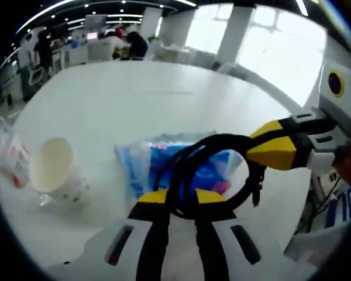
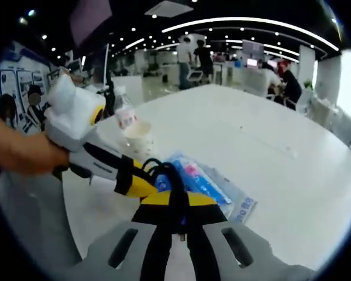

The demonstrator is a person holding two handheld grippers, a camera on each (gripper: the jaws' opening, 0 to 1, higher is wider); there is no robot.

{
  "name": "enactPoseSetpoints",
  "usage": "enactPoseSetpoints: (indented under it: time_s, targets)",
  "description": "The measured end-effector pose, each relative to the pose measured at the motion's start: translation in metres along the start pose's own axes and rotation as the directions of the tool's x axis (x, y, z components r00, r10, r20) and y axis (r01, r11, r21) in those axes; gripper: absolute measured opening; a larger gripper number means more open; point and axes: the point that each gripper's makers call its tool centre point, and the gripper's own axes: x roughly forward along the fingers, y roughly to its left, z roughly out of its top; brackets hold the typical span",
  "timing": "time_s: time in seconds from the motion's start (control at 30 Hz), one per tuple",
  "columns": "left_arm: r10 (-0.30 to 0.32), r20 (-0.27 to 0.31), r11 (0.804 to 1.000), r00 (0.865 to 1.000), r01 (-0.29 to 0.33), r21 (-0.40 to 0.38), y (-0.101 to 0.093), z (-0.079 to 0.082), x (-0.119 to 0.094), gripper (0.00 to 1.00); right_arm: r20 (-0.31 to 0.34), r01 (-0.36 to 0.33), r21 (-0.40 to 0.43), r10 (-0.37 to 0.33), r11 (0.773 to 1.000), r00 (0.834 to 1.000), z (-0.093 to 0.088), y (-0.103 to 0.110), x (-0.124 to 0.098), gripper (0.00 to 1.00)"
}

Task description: Arrange the tabletop items into an orderly group along one side of the table until the central work area is clear of visible clutter.

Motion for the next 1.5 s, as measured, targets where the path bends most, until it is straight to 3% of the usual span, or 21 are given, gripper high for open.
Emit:
enactPoseSetpoints:
  time_s: [0.4,0.63,0.77,0.9,1.1,1.3,1.5]
  targets:
    - [-0.055,0.054,0.997,0.997,0.052,0.059,-0.037,0.038,-0.016,0.11,0.069,0.041,0.074,-0.047,0.996,0.997,0.014,-0.020,-0.042,0.06]
    - [-0.115,0.052,0.987,0.992,0.108,0.120,-0.073,0.050,-0.010,0.10,0.080,0.092,0.101,-0.101,0.991,0.992,0.008,-0.039,-0.075,0.06]
    - [-0.150,0.040,0.976,0.988,0.142,0.164,-0.098,0.055,-0.003,0.10,0.077,0.120,0.144,-0.132,0.982,0.988,-0.004,-0.054,-0.098,0.06]
    - [-0.182,0.013,0.965,0.983,0.176,0.196,-0.123,0.052,0.009,0.10,0.062,0.143,0.178,-0.156,0.974,0.986,-0.019,-0.064,-0.114,0.06]
    - [-0.215,-0.049,0.951,0.975,0.221,0.215,-0.151,0.032,0.033,0.10,0.018,0.165,0.243,-0.174,0.956,0.985,-0.052,-0.077,-0.127,0.05]
    - [-0.219,-0.111,0.947,0.969,0.239,0.213,-0.162,0.011,0.055,0.10,-0.026,0.169,0.312,-0.169,0.935,0.985,-0.089,-0.088,-0.126,0.05]
    - [-0.188,-0.187,0.949,0.964,0.228,0.219,-0.161,-0.012,0.078,0.10,-0.089,0.166,0.324,-0.145,0.931,0.985,-0.120,-0.095,-0.111,0.05]
